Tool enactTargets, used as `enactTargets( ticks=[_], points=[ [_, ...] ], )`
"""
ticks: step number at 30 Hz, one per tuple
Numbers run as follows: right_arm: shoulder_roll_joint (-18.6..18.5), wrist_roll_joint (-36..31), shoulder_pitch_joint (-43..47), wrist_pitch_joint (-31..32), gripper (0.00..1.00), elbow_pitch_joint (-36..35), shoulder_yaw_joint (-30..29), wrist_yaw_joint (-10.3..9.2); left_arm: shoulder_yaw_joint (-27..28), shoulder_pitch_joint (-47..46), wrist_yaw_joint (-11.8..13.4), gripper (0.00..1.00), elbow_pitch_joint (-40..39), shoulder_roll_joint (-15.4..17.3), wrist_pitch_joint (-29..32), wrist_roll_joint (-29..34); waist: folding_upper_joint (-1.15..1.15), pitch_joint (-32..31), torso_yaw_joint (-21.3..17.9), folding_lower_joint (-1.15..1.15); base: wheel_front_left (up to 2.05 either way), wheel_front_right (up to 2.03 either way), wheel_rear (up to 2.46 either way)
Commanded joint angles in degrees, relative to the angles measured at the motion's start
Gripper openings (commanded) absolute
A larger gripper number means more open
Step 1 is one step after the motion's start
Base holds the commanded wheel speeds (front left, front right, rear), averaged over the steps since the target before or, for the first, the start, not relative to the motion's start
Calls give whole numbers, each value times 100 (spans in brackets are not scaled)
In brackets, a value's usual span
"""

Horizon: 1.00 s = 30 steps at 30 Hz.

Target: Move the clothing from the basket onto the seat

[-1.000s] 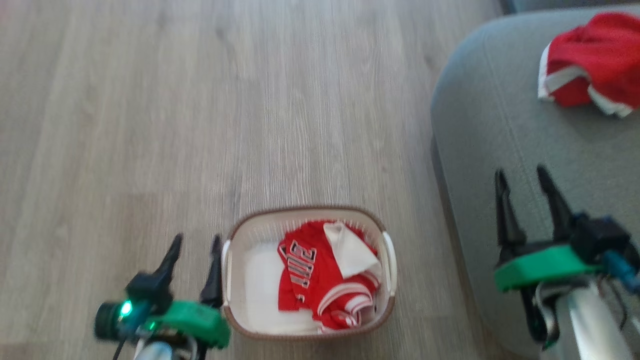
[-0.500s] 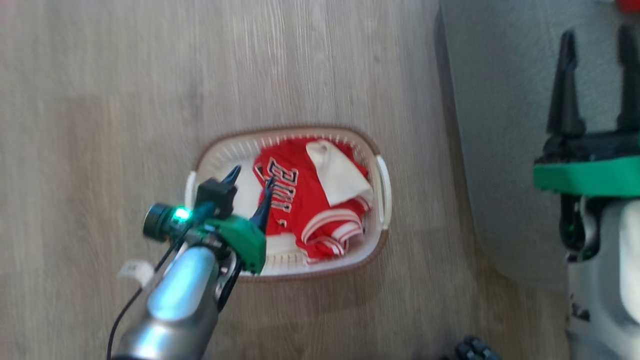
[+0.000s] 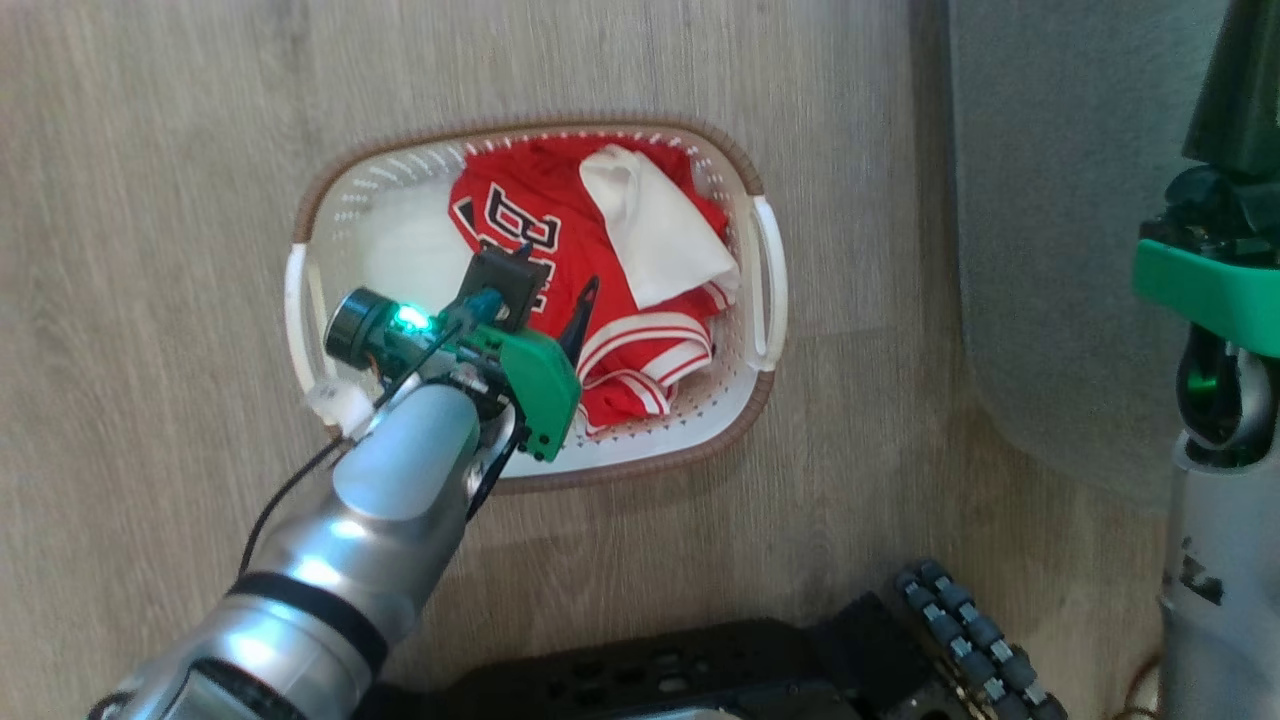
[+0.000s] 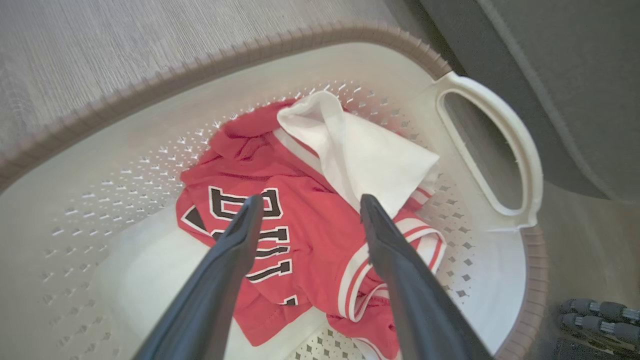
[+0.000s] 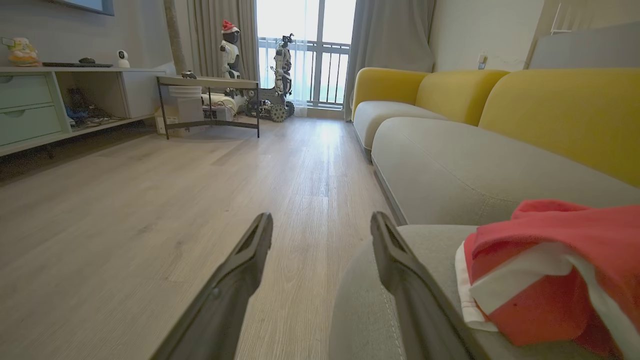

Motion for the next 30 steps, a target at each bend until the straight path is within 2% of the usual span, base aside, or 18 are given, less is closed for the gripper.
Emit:
enactTargets(
  ticks=[1,11,18,30],
  points=[
    [8,-41,-12,-28,100,-274,124,-2,-87,-89,82,100,4,30,74,-115,0,256,-53,-1,0,0,0],
    [8,22,-169,-28,100,-658,197,-2,-877,-734,324,100,548,29,339,-442,0,851,-113,-1,0,0,0],
    [8,83,-104,-28,100,-844,179,-2,-1203,-1224,658,100,945,29,315,-395,0,1065,-171,-1,0,0,0],
    [8,223,43,-28,100,-932,195,-2,-1638,-1500,661,100,1323,29,459,-381,0,1153,-269,-1,0,0,0]
  ],
)
